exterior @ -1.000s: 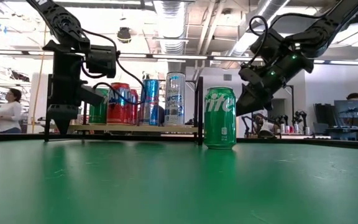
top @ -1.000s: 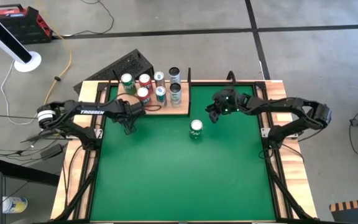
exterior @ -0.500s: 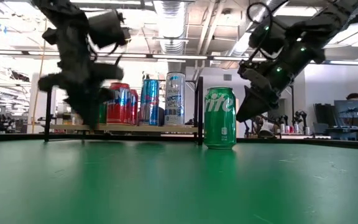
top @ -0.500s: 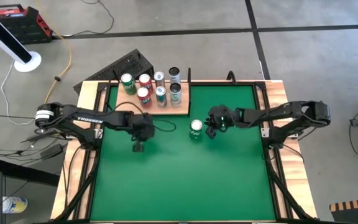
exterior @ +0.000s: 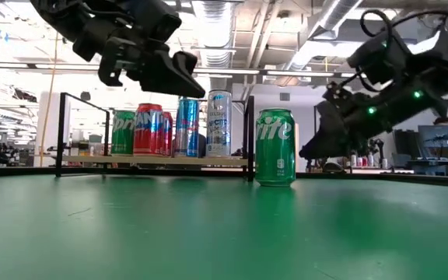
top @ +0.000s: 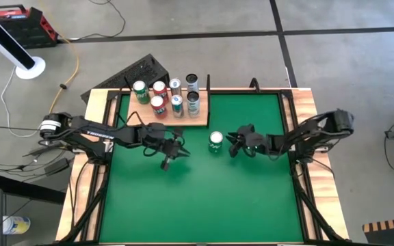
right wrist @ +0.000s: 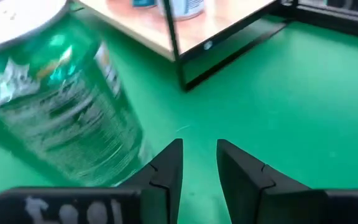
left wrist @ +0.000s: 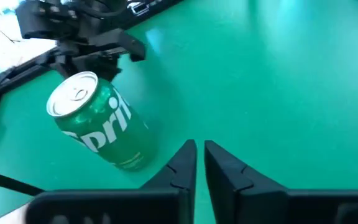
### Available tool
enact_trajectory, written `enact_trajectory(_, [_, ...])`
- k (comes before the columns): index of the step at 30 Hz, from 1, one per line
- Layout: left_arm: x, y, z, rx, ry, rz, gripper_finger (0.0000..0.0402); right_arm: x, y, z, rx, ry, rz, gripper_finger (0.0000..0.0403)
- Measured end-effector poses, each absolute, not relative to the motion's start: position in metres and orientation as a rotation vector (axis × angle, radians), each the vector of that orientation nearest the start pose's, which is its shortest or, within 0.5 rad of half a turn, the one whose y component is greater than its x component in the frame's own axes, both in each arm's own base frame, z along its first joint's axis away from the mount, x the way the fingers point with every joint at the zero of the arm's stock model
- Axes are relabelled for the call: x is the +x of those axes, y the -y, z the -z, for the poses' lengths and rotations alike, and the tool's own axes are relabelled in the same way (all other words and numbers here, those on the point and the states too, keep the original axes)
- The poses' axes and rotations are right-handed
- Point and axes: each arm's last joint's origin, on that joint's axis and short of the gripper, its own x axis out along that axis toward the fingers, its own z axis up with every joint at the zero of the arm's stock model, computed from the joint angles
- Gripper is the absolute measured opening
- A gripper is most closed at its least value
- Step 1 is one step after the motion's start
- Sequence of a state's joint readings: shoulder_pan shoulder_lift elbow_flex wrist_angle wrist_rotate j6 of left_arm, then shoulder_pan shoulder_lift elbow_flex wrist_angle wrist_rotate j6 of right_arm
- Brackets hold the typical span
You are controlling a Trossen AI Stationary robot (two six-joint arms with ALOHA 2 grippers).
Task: Place canned beverage on shelf
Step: Put the green soda can on the shelf aligned with the other green soda can
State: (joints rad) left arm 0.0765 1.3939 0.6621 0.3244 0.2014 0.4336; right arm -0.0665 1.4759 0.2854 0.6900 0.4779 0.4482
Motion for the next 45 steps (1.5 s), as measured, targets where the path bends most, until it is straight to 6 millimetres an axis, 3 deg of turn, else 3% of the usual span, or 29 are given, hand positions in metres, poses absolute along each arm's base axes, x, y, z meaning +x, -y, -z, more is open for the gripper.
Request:
enact_trajectory(10, [0.284, -0.017, -0.206, 0.405, -0.377, 0.177, 0.0147, 0.238, 0.019, -0.076, 0.28, -0.322, 0.586, 0.0122])
enact_trajectory(16, [0.284, -0.019, -0.206, 0.417, -0.396, 0.11, 0.0197, 0.259, 0.021, -0.059, 0.209, -0.307, 0.438, 0.0122])
enact_trajectory(22, [0.283, -0.023, -0.204, 0.347, -0.427, 0.031, 0.0228, 0.283, 0.024, -0.052, 0.163, -0.28, 0.256, 0.0122])
enact_trajectory(33, [0.283, -0.023, -0.205, 0.244, -0.395, 0.149, 0.0265, 0.335, 0.023, -0.057, 0.159, -0.253, 0.021, 0.0122])
enact_trajectory(40, [0.293, -0.019, -0.206, 0.165, -0.294, 0.227, 0.0266, 0.355, 0.022, -0.06, 0.152, -0.32, 0.007, 0.0122])
enact_trajectory(45, [0.301, -0.009, -0.193, 0.148, -0.296, 0.258, 0.0267, 0.356, 0.016, -0.06, 0.147, -0.322, -0.011, 0.0122])
